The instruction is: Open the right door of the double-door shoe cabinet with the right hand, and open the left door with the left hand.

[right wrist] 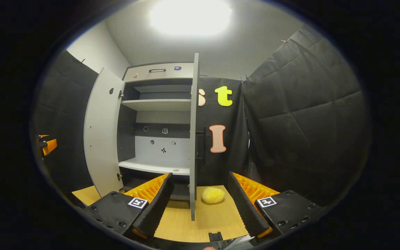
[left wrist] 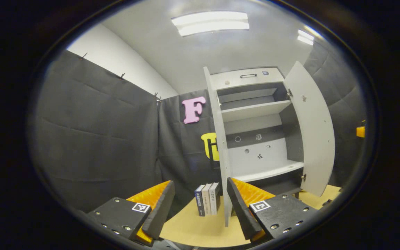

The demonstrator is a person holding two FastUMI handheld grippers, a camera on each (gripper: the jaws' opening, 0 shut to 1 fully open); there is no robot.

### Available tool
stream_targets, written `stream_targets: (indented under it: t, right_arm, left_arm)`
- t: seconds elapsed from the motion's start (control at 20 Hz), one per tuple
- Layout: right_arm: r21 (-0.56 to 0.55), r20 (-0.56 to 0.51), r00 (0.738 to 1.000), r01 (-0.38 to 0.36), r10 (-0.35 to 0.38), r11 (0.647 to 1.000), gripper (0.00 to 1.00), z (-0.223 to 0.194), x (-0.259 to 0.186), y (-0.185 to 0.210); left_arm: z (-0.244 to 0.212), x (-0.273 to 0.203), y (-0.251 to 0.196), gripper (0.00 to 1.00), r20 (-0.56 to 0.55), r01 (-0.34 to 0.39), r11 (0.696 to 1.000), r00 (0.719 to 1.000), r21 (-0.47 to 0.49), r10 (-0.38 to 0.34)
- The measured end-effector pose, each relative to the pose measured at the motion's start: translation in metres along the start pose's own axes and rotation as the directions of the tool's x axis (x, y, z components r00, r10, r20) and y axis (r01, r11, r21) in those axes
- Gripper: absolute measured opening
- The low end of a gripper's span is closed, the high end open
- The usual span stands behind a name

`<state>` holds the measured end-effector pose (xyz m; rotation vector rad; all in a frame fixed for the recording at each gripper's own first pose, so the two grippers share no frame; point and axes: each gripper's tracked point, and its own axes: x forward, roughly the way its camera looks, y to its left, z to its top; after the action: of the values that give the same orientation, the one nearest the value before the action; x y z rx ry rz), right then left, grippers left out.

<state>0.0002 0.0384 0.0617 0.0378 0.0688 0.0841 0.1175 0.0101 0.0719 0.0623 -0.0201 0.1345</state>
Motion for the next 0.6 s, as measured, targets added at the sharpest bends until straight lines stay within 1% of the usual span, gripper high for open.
stream_targets:
  t: [0.2,0.6]
  right_arm:
    - [-0.003,-0.001,1.000,0.006,-0.006,1.000,0.98,0.001,0.003,-0.006]
    - [-0.008,0.003,1.000,-0.001,0.001,1.000,0.98,0.005,0.012,-0.005]
  left_arm:
    - [0.001,-0.002,-0.002,0.89,-0.005,0.026,1.000,1.000,0.006,-0.026]
    - [0.001,-0.001,-0.003,0.88,0.000,0.024,1.000,1.000,0.004,-0.024]
